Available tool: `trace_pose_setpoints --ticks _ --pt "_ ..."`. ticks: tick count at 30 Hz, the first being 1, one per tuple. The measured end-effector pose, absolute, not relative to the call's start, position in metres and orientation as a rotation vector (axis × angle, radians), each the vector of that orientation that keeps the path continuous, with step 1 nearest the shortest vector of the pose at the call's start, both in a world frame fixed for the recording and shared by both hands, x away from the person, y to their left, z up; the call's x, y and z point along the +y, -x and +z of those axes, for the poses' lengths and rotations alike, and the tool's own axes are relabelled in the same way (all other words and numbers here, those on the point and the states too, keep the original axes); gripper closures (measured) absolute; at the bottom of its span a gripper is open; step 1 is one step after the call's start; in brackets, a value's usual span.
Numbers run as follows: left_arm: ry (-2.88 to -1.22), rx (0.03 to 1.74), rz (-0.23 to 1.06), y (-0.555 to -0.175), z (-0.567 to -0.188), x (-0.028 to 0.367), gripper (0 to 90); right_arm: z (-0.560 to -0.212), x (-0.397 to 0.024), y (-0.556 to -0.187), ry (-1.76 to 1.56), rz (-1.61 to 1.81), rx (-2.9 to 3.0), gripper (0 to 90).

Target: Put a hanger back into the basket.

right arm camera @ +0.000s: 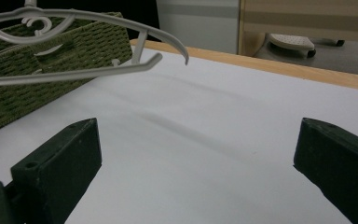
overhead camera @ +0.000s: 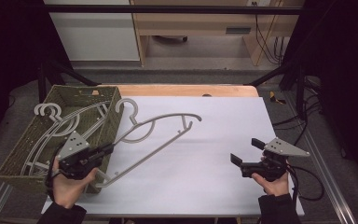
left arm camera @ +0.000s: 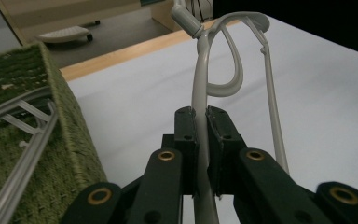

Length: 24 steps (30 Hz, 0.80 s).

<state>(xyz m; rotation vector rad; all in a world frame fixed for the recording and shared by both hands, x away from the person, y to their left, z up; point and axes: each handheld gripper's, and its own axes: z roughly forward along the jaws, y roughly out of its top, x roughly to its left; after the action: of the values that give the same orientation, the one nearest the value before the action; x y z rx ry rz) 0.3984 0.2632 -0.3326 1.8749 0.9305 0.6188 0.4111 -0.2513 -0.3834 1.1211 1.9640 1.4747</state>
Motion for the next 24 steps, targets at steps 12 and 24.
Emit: trace_pose_setpoints --ticks 12,24 --pt "-1.781 0.971 0.750 -0.412 -0.298 0.316 83.3 -0.382 -0.253 -0.411 -1.122 1.475 1.954 1.0" --pt "-1.734 1.038 0.862 -0.427 -0.281 0.375 83.2 -0.383 -0.252 -0.412 -1.125 1.468 1.959 1.0"
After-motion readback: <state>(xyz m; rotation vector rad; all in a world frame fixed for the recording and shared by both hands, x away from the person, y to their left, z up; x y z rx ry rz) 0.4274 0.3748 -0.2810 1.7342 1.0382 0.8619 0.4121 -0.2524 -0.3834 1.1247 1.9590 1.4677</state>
